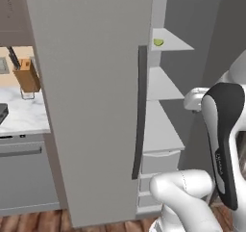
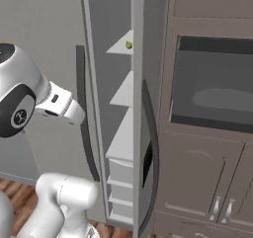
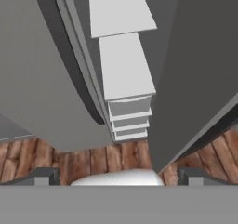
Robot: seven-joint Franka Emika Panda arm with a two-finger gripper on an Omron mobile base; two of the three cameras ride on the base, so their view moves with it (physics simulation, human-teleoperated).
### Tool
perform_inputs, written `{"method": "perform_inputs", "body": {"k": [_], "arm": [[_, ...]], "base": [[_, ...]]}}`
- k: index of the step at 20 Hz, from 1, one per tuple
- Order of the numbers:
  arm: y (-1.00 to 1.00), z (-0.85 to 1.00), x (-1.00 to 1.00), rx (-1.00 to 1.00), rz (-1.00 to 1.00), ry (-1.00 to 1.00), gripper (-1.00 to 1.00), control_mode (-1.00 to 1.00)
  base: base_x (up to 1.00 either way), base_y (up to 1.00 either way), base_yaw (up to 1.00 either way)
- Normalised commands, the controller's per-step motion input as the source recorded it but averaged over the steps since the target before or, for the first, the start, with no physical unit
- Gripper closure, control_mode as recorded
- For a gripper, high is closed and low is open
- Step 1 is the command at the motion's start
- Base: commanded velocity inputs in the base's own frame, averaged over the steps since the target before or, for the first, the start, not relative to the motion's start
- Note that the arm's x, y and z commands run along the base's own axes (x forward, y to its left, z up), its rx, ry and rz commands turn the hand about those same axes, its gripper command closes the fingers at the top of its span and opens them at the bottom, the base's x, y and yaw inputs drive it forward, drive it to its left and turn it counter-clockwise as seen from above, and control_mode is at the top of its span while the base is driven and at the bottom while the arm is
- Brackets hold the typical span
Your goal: Take the bell pepper and lemon wedge out of the freezer and place them in the tupperware container on the counter. Then put the tupperware containing the vegetables back in the freezer.
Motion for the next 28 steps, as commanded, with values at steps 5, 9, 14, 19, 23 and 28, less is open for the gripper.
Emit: {"method": "perform_inputs", "body": {"k": [5, 9, 14, 19, 23, 28], "arm": [[0.00, 0.00, 0.00, 0.00, 0.00, 0.00, -1.00, 1.00], [0.00, 0.00, 0.00, 0.00, 0.00, 0.00, -1.00, 1.00], [0.00, 0.00, 0.00, 0.00, 0.00, 0.00, -1.00, 1.00], [0.00, 0.00, 0.00, 0.00, 0.00, 0.00, -1.00, 1.00], [0.00, 0.00, 0.00, 0.00, 0.00, 0.00, -1.00, 1.00], [0.00, 0.00, 0.00, 0.00, 0.00, 0.00, -1.00, 1.00]], "base": [[0.49, -0.28, 0.00], [0.56, -0.22, 0.00], [0.52, -0.23, 0.00], [0.16, -0.28, 0.00], [0.00, -0.33, 0.00], [0.00, -0.14, 0.00]]}}
